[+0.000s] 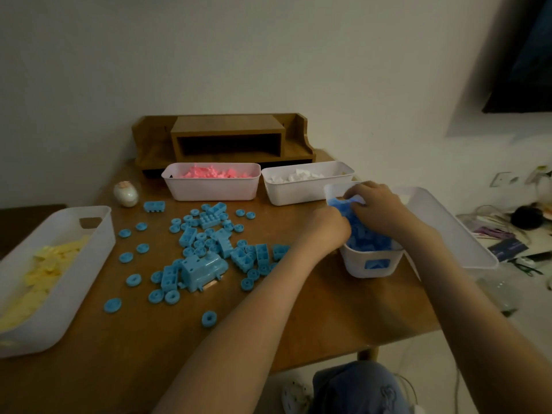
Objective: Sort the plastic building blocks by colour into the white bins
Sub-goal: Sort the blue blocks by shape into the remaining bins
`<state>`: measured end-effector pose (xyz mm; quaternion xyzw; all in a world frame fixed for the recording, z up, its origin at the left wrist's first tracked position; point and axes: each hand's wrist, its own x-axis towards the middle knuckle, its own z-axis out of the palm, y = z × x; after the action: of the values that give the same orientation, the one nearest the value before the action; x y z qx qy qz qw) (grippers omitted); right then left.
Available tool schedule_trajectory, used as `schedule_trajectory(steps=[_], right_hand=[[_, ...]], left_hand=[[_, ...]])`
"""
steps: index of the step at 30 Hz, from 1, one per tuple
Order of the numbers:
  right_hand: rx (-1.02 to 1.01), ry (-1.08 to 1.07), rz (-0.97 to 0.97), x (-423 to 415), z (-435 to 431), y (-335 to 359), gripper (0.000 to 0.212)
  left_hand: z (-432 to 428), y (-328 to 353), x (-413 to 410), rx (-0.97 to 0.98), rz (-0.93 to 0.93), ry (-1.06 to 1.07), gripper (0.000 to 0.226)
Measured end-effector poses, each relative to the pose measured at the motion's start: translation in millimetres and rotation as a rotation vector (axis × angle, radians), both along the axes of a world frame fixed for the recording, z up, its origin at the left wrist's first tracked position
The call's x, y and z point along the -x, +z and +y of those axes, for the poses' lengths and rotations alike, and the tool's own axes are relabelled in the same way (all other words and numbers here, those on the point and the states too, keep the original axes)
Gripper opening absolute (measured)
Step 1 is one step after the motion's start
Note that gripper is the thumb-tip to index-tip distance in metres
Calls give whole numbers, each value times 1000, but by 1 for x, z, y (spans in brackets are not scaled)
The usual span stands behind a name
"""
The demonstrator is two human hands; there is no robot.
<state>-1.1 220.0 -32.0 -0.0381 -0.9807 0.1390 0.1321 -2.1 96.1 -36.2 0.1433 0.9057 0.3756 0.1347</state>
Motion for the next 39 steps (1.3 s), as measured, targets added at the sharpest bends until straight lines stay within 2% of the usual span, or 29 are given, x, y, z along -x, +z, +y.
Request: schedule_trajectory(steps=[3,5,8,10,12,15,20,24,27,29,31,33,36,39], right_hand=[[25,69,106,-1,-9,10,33],[87,157,116,-3,-20,17,32],[88,291,22,-7,-42,22,29],[-30,284,-107,-10,-54,22,33],[-46,265,-187,-12,-57,21,34],[-34,289,-252,-14,-52,16,30],[-52,326,-279,-16,-47,13,39],[-95,322,-315,-14,-48,12,51],[-83,296,-310,-16,-46,12,44],[-94,262,-310,-18,-44,13,38],[-149,213,-318,-19,-41,14,40],[-221,156,-362,-19,-39,15,47],[-254,105,-393,-19,-38,14,59],[-301,95,-376,-21,-39,17,63]], left_hand=[[-15,5,4,-121,69,66,18],[-26,9,9,-222,-56,138,16],[-41,17,14,-350,-324,252,18],[-46,18,17,-378,-375,276,26],[-49,16,18,-389,-413,287,30],[-54,13,19,-422,-414,263,31],[-62,8,19,-487,-387,273,33],[-64,2,21,-454,-319,267,38],[-64,1,23,-437,-308,235,39],[-68,-1,26,-303,-133,243,41],[-77,-5,32,12,238,202,38],[-87,-10,40,261,472,78,43],[-92,-17,50,499,554,-101,47],[-94,-20,57,543,655,-99,37]])
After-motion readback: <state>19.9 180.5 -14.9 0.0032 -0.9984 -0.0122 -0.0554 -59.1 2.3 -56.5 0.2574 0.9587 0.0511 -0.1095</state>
